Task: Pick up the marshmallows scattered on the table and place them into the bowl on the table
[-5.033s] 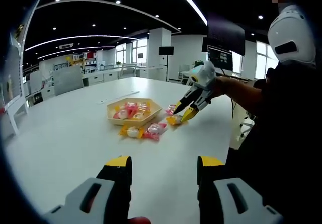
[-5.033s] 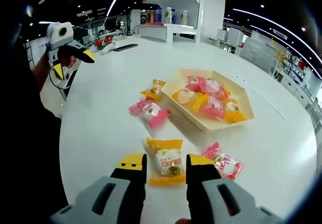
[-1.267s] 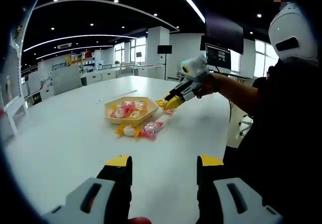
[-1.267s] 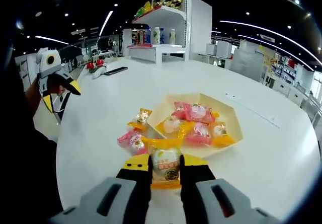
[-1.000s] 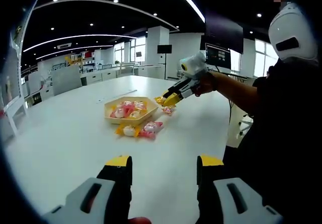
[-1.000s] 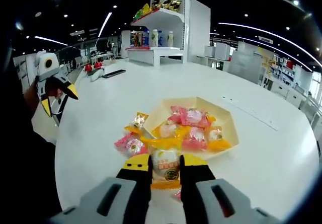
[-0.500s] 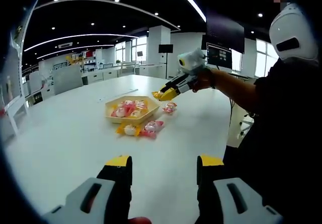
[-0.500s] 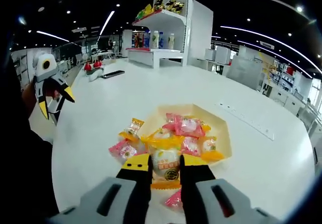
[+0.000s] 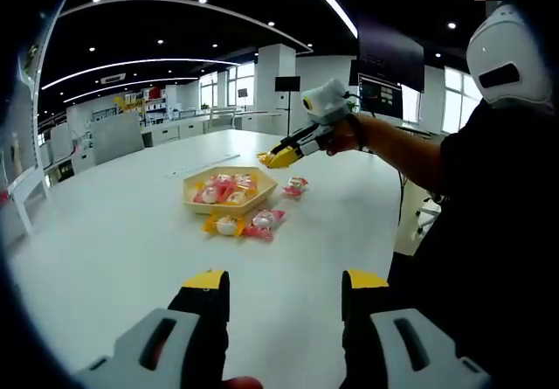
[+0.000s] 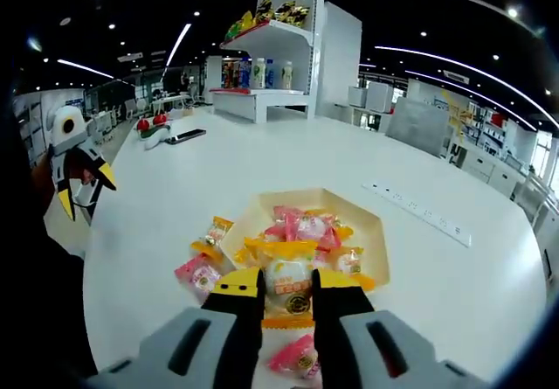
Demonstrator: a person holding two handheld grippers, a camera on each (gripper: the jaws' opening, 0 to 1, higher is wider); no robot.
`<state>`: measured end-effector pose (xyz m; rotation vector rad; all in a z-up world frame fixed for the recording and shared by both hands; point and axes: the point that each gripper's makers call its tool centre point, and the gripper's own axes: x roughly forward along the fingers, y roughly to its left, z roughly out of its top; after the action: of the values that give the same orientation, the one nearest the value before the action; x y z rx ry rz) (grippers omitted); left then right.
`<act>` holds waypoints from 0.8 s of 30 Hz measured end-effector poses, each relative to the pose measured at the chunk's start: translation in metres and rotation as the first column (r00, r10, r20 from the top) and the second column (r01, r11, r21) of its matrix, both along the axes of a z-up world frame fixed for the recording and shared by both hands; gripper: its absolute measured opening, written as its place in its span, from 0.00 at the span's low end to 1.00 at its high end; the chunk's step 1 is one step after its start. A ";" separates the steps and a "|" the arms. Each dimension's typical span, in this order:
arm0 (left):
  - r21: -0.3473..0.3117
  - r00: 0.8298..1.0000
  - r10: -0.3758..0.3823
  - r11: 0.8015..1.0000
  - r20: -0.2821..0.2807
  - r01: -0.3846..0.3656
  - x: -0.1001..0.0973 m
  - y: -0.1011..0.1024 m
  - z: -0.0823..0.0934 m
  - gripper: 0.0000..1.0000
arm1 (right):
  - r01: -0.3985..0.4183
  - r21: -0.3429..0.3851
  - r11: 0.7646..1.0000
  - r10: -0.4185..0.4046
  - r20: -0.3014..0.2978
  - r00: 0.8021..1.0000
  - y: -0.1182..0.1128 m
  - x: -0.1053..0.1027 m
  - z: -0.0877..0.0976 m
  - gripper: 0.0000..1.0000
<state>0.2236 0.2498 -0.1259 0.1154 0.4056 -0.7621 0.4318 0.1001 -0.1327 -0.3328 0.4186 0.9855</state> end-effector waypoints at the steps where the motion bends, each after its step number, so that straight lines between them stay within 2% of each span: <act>1: 0.000 1.000 0.000 1.000 0.000 0.000 0.000 0.000 0.000 0.52 | 0.003 0.000 1.000 -0.003 -0.003 1.000 0.000 0.004 -0.001 0.22; 12: -0.002 1.000 0.003 1.000 -0.004 -0.003 0.001 0.002 -0.002 0.52 | 0.034 -0.001 0.999 -0.034 -0.016 0.999 -0.002 0.023 -0.005 0.22; 24: -0.001 1.000 0.006 1.000 -0.005 -0.006 -0.001 0.003 -0.002 0.52 | 0.059 0.004 0.998 -0.059 -0.014 0.998 -0.003 0.042 -0.002 0.22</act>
<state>0.2228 0.2523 -0.1280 0.1116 0.4100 -0.7570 0.4739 0.0971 -0.1349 -0.3080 0.4368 0.9314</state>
